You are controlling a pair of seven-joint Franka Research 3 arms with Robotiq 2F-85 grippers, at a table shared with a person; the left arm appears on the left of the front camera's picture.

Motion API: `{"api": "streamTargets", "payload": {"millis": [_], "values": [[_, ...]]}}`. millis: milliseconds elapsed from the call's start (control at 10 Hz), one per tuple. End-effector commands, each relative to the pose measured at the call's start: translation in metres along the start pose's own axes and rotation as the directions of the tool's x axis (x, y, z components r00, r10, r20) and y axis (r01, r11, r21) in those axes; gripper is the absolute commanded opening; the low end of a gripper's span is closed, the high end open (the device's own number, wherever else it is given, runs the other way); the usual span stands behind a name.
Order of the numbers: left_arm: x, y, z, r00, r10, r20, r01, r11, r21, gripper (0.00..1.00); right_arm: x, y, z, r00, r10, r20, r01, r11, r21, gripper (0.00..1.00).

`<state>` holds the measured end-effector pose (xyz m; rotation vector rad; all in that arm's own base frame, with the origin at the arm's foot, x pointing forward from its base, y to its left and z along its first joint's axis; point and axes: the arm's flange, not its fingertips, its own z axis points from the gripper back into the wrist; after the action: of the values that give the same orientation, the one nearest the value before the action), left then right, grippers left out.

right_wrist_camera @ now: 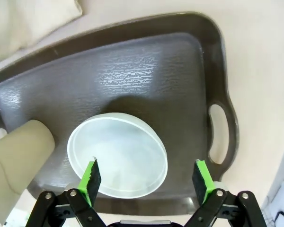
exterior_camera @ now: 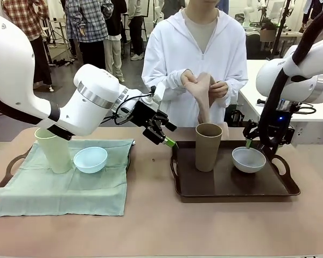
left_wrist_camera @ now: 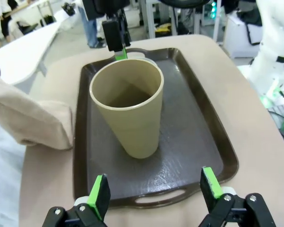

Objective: Set up a tray with a mat and arrange the tableware.
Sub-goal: Pick up the Picnic Bowl and Reusable plastic cup from the Handle tray in front of the human's position and hold them in the air.

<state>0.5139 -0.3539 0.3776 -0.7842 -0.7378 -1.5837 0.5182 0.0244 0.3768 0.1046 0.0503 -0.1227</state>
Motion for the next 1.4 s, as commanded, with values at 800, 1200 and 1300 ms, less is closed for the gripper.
{"api": "streamTargets", "payload": {"millis": [800,1200,1300], "values": [[-0.040,0.020,-0.072,0.989,0.032,0.146,-0.044,0.996,0.082,1.00,-0.017,0.005,-0.032,0.995,0.092,0.032,-0.090,0.994,-0.064,1.00],[-0.048,0.026,-0.098,0.989,0.009,0.148,-0.015,0.999,0.040,1.00,-0.015,0.004,-0.034,0.994,0.101,0.034,-0.099,0.994,-0.046,1.00],[-0.046,0.025,-0.104,0.990,0.004,0.138,-0.009,0.999,0.035,1.00,-0.014,0.003,-0.034,0.995,0.099,0.027,-0.098,0.994,-0.041,1.00]]}}
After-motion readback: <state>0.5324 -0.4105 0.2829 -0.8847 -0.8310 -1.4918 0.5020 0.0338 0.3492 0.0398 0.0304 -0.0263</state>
